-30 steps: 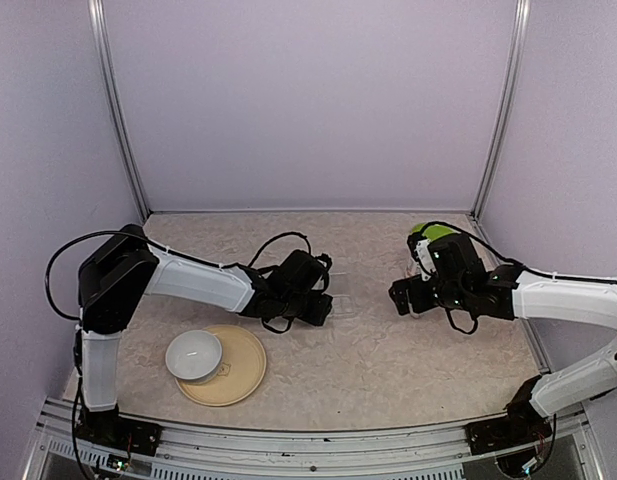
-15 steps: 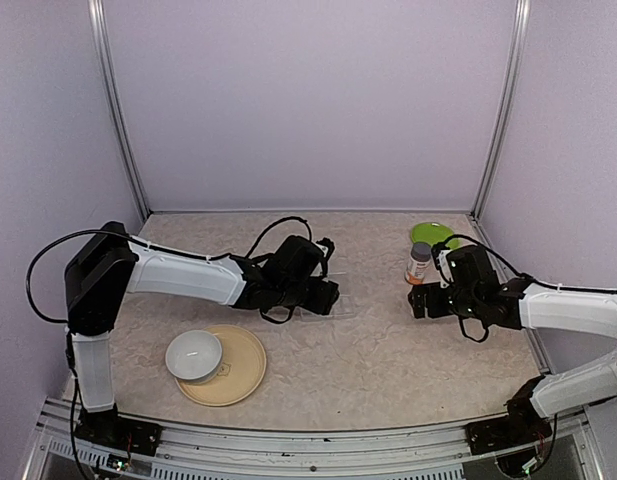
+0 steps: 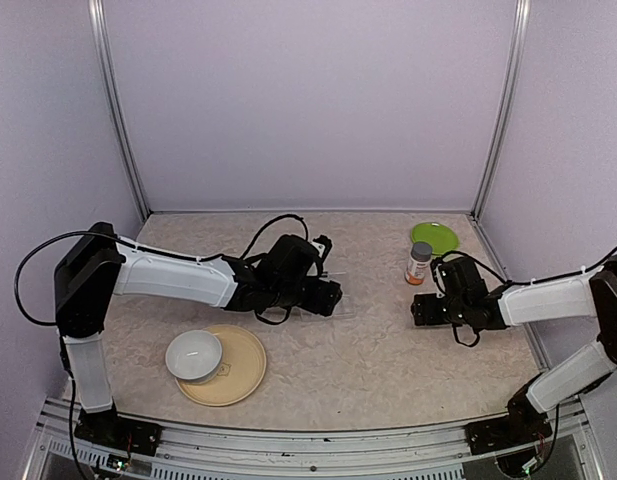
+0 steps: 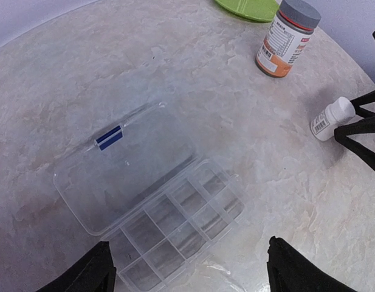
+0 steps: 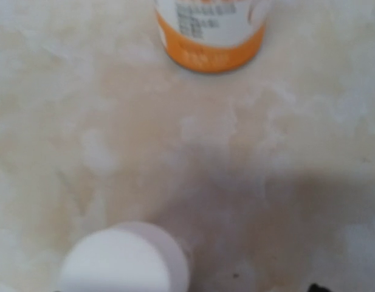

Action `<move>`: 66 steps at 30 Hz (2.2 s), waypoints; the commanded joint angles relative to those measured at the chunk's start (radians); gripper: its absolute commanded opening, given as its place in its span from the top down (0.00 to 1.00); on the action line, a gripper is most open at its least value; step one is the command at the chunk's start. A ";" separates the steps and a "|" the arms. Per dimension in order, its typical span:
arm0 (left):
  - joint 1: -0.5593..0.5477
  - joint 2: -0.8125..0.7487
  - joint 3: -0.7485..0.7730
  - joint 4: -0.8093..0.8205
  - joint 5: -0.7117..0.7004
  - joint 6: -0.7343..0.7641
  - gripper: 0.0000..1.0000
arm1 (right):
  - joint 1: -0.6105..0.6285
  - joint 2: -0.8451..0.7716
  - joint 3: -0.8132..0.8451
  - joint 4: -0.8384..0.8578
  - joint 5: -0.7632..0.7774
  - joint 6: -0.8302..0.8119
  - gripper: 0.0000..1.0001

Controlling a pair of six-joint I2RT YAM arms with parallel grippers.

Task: Sort the pills into containers
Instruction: Pick up the pill bottle from the center of the board, then place the pill bottle at the center of the board.

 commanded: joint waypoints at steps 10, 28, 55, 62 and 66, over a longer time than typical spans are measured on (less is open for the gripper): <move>-0.006 -0.026 -0.051 0.032 -0.005 -0.016 0.15 | -0.016 0.149 0.038 0.145 -0.047 -0.052 0.36; 0.016 -0.050 -0.075 0.031 0.007 -0.023 0.14 | 0.179 0.146 0.067 0.143 -0.235 -0.200 0.73; -0.021 -0.089 -0.052 0.023 0.079 0.037 0.01 | 0.393 -0.067 0.090 -0.052 -0.244 -0.318 0.00; -0.059 -0.001 0.072 -0.057 0.186 0.144 0.01 | 0.353 -0.338 0.009 -0.068 -0.158 -0.229 0.00; -0.089 0.078 0.172 -0.141 0.223 0.211 0.01 | 0.314 -0.450 -0.021 -0.094 -0.083 -0.158 0.00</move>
